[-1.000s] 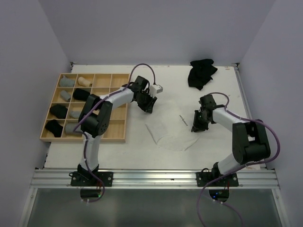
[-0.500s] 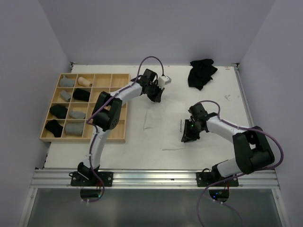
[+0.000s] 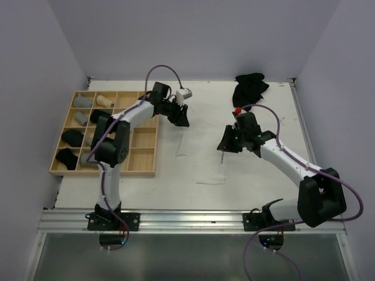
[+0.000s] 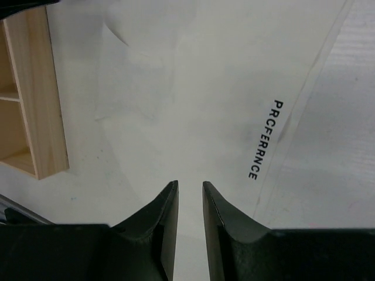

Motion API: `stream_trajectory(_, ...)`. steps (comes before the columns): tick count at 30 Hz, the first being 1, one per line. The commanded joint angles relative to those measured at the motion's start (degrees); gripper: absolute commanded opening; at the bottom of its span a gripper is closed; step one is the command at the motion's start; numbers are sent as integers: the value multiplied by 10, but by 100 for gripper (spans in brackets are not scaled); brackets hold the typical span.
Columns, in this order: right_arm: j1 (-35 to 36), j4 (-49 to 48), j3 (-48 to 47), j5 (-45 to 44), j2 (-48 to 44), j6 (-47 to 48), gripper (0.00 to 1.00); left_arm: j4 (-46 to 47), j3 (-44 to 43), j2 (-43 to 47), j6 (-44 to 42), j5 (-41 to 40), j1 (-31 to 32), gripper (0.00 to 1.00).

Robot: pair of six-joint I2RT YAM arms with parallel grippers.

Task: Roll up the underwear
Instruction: Flatten the underwear

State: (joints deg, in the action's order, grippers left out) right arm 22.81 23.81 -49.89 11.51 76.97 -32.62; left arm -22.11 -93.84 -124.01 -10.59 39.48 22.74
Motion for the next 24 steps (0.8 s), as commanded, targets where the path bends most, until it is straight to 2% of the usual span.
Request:
stream_trajectory(1, -1, -64, -19, 6, 29, -24, 28, -6, 50, 102, -11, 110, -43, 46)
stream_trajectory(4, -1, -92, -34, 8, 79, -26, 26, -31, 107, 124, -17, 122, -42, 44)
stream_trajectory(7, -1, -112, -51, 7, 133, -26, 24, -34, 146, 133, -21, 77, -38, 39)
stream_trajectory(10, -1, -115, -70, 3, 171, -23, 23, -35, 167, 148, -36, 13, -27, 28)
stream_trajectory(11, -1, -113, -72, 1, 177, -23, 22, -34, 170, 153, -42, -7, -16, 21)
stream_trajectory(13, -2, -107, -77, -10, 187, -21, 20, -26, 183, 167, -53, -77, -1, 15)
stream_trajectory(18, -2, -84, -79, -32, 193, -18, 18, -25, 187, 158, -48, -172, 44, 8)
stream_trajectory(24, -3, -62, -74, -49, 214, -15, 15, -21, 191, 116, -21, -226, 62, 4)
